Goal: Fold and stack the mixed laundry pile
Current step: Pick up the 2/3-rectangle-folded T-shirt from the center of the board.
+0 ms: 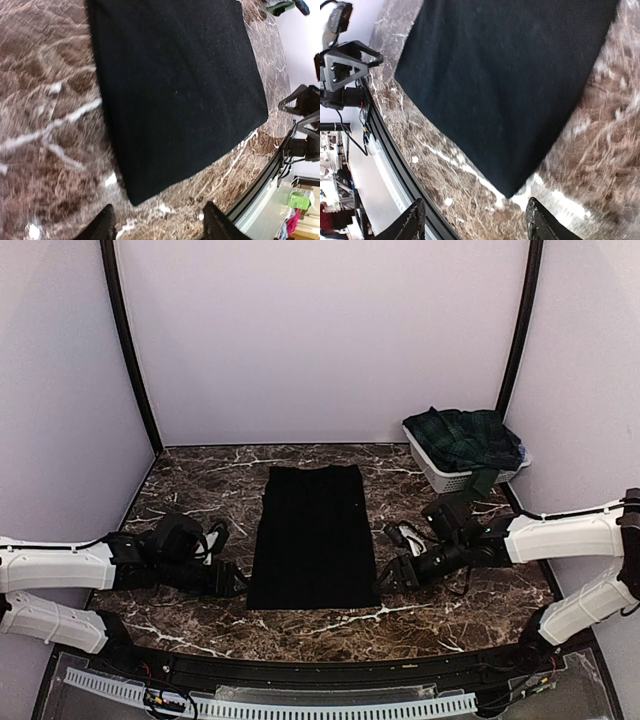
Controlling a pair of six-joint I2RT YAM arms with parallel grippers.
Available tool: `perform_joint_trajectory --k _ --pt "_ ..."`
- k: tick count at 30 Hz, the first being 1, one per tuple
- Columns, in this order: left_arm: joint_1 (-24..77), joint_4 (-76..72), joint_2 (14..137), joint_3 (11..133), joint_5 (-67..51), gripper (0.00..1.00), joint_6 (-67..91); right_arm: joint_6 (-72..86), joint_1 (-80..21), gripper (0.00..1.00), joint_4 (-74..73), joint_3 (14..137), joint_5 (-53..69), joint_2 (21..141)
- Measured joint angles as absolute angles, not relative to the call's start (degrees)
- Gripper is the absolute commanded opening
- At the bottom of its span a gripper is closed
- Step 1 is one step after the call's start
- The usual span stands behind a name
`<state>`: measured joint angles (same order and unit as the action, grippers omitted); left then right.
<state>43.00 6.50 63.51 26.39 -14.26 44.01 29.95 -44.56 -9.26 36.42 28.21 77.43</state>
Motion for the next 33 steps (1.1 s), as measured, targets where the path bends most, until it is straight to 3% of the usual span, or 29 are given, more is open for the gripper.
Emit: perform_joint_trajectory --k 5,11,20,28,33 --pt "44.07 9.61 57.87 23.62 -12.34 0.38 48.66 32.8 -46.09 0.52 -9.04 32.91 26.7 77.21" --pt "45.1 10.04 59.66 20.51 -12.14 0.3 51.48 34.68 -48.29 0.45 -7.01 32.62 25.78 82.28" --pt "46.28 2.81 67.05 20.47 -13.08 0.3 51.88 35.94 -48.77 0.44 -2.42 32.67 25.52 84.99" --pt "47.18 -4.75 71.26 20.49 -15.0 0.33 51.9 36.07 -48.77 0.34 -0.05 33.43 25.67 87.24" --pt "47.22 -7.16 72.66 20.49 -15.7 0.28 51.9 36.14 -48.86 0.28 -0.23 33.45 25.56 87.29"
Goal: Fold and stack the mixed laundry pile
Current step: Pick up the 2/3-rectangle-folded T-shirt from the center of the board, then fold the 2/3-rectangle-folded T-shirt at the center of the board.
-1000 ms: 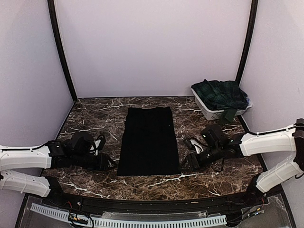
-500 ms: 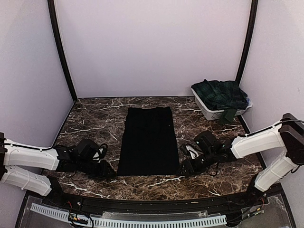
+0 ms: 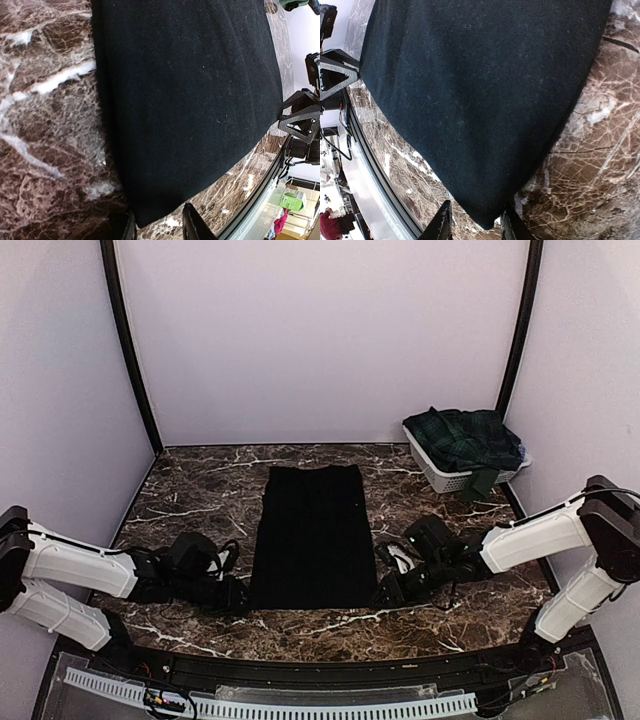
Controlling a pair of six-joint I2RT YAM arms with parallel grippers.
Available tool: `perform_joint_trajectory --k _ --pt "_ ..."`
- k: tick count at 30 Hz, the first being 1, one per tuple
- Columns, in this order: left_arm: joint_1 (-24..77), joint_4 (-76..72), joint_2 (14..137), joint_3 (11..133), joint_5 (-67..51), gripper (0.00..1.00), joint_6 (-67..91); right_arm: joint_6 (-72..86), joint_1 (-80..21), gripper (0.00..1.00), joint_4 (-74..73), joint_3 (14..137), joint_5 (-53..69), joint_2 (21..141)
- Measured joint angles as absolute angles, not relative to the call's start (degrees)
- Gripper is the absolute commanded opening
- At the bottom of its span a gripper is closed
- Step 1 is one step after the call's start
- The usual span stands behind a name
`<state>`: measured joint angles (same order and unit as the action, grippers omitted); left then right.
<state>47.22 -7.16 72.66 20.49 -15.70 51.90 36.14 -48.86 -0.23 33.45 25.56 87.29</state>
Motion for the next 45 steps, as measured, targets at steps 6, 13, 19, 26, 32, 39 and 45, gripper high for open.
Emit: perform_joint_trajectory --k 6,13,19,26,32,39,45 --pt "47.29 -9.67 74.85 20.49 -16.64 0.08 52.38 35.75 -49.01 0.04 -0.47 33.45 25.45 87.29" --pt "48.82 -5.5 70.57 20.29 -16.47 0.0 53.23 36.14 -51.62 0.0 -1.54 33.52 25.04 86.28" --pt "51.05 2.74 58.33 20.71 -15.7 0.0 52.86 38.09 -56.36 0.0 -5.06 33.39 23.24 78.08" --pt "48.21 10.48 61.52 30.52 -12.58 0.0 47.29 34.48 -52.64 0.0 -10.52 40.51 20.18 76.29" --pt "37.12 9.76 68.45 37.52 -12.69 0.0 42.35 29.28 -45.6 0.0 -11.22 48.64 20.4 82.87" --pt "31.18 5.43 82.08 49.69 -12.47 0.0 36.38 22.68 -37.74 0.0 -11.18 58.39 21.43 92.77" --pt "28.34 2.02 94.76 58.92 -13.32 0.0 33.1 19.05 -33.15 0.0 -11.25 66.11 22.55 100.71"
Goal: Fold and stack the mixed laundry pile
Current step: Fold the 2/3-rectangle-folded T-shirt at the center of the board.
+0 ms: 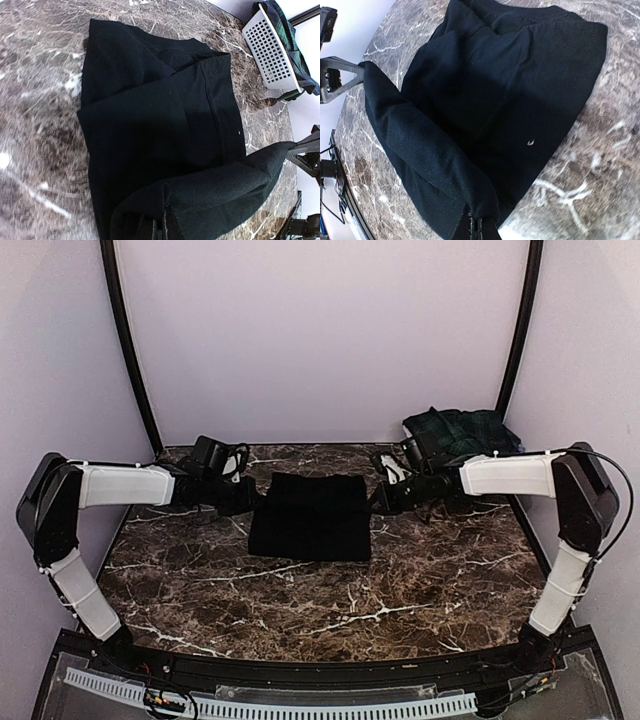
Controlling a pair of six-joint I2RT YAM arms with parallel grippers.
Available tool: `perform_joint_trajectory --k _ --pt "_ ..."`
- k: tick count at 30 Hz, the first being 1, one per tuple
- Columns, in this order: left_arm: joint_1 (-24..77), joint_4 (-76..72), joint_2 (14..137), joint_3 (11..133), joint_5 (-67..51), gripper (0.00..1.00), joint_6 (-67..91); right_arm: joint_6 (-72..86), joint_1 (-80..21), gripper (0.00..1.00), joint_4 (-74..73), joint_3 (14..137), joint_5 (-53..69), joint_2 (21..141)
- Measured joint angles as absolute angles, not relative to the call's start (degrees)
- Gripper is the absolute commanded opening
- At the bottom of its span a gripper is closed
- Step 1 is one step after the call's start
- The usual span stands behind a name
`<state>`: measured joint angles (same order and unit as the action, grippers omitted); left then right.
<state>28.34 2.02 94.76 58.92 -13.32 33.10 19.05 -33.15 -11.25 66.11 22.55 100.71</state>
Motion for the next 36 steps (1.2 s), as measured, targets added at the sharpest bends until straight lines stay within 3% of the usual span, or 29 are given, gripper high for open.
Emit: perform_joint_trajectory --k 13,22,30,36 --pt "23.86 -0.21 107.39 76.73 -15.84 0.0 28.91 16.08 -25.74 0.0 -11.97 83.07 25.21 112.14" --pt "21.63 -1.41 125.6 87.79 -17.74 0.0 28.86 16.05 -23.59 0.0 -11.18 97.23 27.03 130.74" --pt "21.87 -0.32 129.19 88.75 -18.59 0.0 28.82 16.56 -23.57 0.0 -10.87 97.3 28.34 134.3" --pt "24.32 -4.1 121.6 76.2 -18.35 0.0 29.36 17.1 -25.54 0.0 -6.48 84.25 27.81 126.54"
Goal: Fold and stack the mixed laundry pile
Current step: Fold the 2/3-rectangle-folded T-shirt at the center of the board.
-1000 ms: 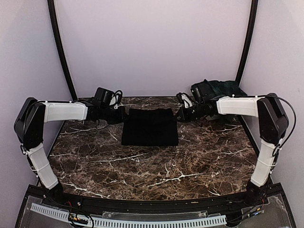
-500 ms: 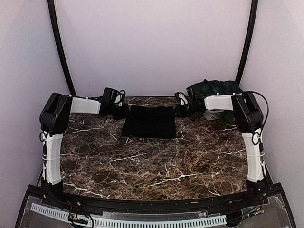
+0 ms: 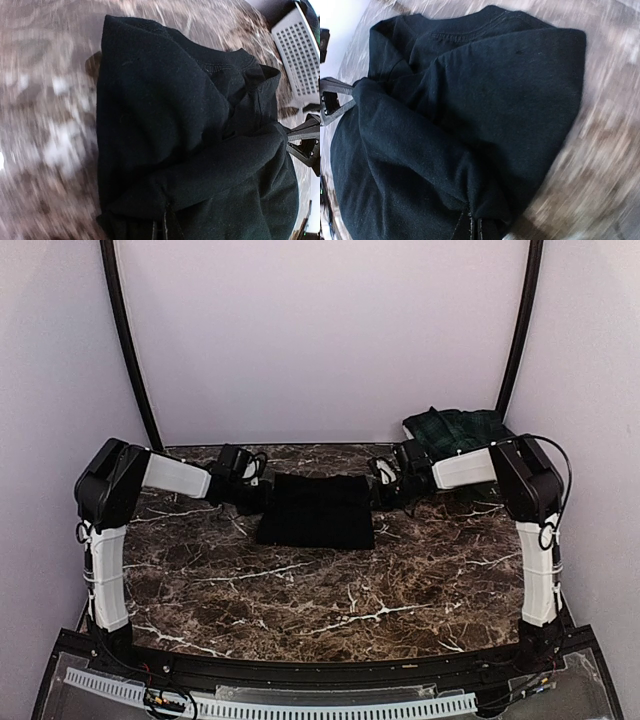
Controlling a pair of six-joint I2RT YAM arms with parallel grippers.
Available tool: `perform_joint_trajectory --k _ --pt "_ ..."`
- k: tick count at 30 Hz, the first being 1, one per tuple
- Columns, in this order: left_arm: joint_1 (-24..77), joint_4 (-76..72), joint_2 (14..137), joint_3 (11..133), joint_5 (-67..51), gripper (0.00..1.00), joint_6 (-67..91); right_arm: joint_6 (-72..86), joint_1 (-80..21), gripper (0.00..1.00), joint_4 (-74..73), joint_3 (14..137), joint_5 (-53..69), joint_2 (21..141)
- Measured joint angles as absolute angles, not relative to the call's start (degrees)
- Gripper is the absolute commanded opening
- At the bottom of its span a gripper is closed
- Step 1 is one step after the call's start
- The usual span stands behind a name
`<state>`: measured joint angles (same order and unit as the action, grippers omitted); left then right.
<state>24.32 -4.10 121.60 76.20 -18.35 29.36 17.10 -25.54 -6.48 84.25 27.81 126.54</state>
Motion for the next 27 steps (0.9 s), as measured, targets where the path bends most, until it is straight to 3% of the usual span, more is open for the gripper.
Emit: perform_joint_trajectory --k 12,20,27 --pt "32.49 -6.39 99.66 47.9 -16.67 0.0 34.63 24.93 -36.16 0.0 0.71 51.59 25.91 104.07" --pt "33.63 -0.21 87.29 46.19 -14.17 0.0 34.74 26.28 -37.12 0.0 -3.27 49.89 22.96 92.68" --pt "33.23 3.6 86.98 52.31 -12.34 0.0 32.75 24.34 -35.79 0.0 -7.46 53.8 20.99 92.01"
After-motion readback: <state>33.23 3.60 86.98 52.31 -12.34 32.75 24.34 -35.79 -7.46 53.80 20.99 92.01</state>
